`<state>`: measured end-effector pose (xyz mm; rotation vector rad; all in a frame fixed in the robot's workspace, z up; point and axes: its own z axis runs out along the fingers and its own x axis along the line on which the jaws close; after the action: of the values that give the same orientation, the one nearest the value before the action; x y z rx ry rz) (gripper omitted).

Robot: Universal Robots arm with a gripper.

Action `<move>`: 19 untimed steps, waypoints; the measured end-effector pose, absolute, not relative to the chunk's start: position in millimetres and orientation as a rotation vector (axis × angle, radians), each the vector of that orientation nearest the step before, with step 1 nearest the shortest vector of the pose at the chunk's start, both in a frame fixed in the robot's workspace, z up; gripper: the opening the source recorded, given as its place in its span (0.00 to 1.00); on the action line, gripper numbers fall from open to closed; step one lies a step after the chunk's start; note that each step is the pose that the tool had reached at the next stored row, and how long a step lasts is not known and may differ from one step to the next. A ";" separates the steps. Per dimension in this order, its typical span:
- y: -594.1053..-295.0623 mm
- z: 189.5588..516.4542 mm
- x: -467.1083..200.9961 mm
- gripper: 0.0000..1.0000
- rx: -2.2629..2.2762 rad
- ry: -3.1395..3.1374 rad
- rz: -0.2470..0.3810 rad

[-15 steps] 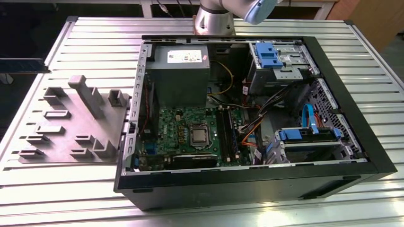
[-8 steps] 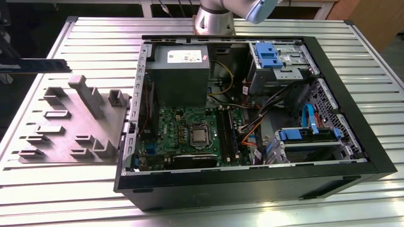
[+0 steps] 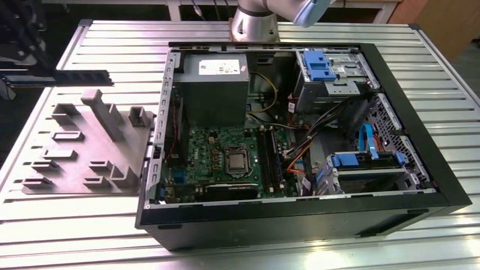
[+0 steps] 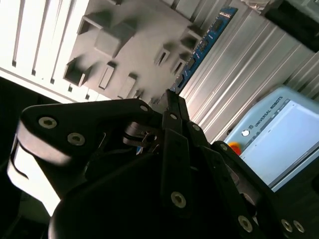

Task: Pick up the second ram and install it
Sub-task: 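Pick up the second ram and move it above second insertion slot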

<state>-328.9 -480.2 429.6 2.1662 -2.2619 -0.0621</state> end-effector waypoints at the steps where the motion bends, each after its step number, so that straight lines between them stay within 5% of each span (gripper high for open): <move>1: -480.1 429.4 -324.4 0.11 2.166 -2.262 -0.062; 19: -480.1 425.2 -260.7 0.11 2.162 -2.266 -0.062</move>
<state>-260.7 -480.1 425.2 2.1623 -2.2656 -0.0623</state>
